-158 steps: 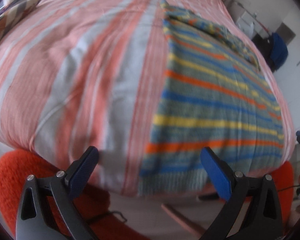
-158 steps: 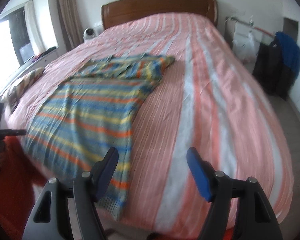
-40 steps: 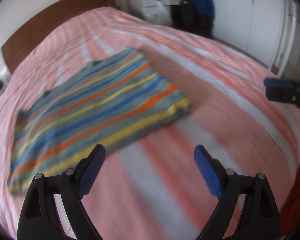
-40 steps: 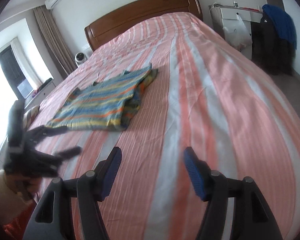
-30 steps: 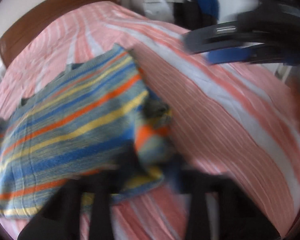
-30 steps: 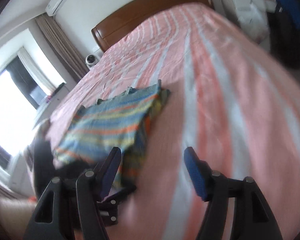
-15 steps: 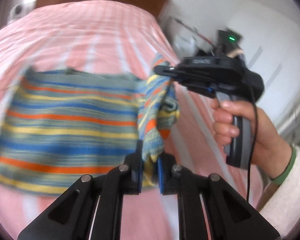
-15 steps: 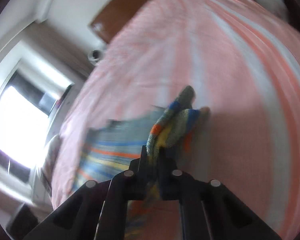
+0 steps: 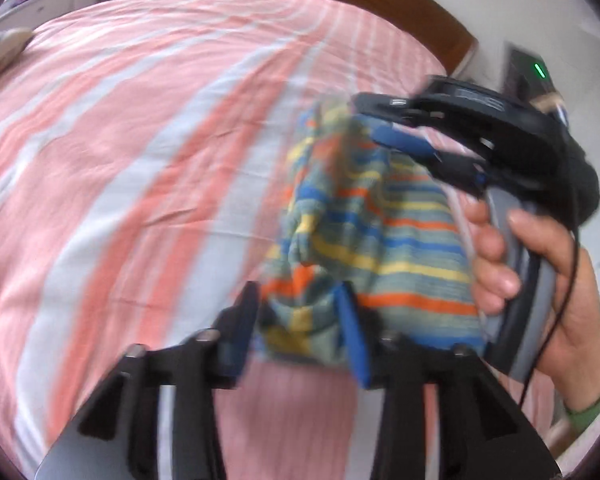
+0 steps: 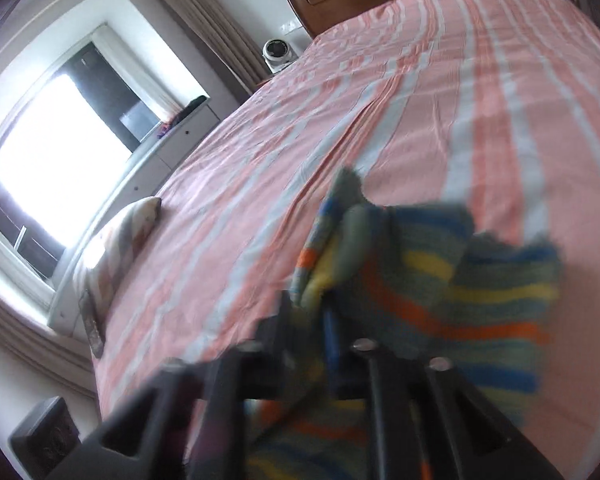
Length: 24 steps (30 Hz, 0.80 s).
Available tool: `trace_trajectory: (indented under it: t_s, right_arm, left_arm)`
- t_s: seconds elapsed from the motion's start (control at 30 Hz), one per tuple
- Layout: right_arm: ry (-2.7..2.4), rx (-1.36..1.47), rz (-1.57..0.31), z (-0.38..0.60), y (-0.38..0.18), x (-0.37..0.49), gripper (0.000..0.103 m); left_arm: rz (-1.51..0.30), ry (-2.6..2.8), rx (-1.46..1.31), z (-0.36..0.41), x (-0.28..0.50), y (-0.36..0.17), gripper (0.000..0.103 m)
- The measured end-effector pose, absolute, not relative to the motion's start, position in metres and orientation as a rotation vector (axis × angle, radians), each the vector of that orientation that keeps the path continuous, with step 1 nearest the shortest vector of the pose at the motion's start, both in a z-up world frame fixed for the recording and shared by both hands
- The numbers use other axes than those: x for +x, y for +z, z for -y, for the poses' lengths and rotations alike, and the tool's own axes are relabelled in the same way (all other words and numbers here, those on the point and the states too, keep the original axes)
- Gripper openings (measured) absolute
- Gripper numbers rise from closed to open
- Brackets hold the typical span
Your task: Fold small clothes
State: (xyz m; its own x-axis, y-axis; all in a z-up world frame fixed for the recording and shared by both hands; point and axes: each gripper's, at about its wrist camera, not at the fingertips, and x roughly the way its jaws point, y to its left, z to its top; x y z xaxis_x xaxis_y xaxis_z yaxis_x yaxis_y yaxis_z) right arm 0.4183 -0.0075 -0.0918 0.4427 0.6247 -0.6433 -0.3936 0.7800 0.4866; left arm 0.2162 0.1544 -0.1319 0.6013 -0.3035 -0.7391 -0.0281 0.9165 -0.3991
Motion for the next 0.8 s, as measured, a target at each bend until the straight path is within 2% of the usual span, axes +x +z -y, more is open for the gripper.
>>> trace_trajectory:
  t_s: [0.17, 0.33, 0.4, 0.5, 0.57, 0.63, 0.7, 0.8]
  right_arm:
    - [0.622, 0.321, -0.856, 0.033, -0.074, 0.397, 0.046]
    - [0.646, 0.085, -0.792, 0.058, -0.057, 0.329, 0.046]
    - [0.668, -0.009, -0.811, 0.059, -0.074, 0.3, 0.046]
    - [0.644, -0.098, -0.935, 0.067, -0.12, 0.279, 0.046]
    - [0.597, -0.137, -0.949, 0.075, -0.136, 0.262, 0.046]
    - [0.561, -0.121, -0.897, 0.088, -0.125, 0.24, 0.057]
    - [0.532, -0.096, -0.835, 0.102, -0.112, 0.222, 0.075]
    - [0.482, -0.09, -0.788, 0.12, -0.1, 0.209, 0.079]
  left_arm:
    - [-0.854, -0.187, -0.444, -0.169, 0.2, -0.12, 0.073]
    - [-0.886, -0.156, -0.34, -0.154, 0.215, -0.132, 0.074]
    - [-0.932, -0.095, -0.29, -0.156, 0.222, -0.145, 0.074]
    - [-0.959, -0.07, -0.27, -0.164, 0.214, -0.145, 0.074]
    - [-0.948, -0.06, -0.282, -0.172, 0.201, -0.132, 0.079]
    - [-0.912, -0.063, -0.292, -0.177, 0.19, -0.119, 0.086]
    - [-0.868, -0.073, -0.285, -0.18, 0.185, -0.105, 0.091]
    - [-0.866, -0.108, -0.275, -0.176, 0.195, -0.095, 0.092]
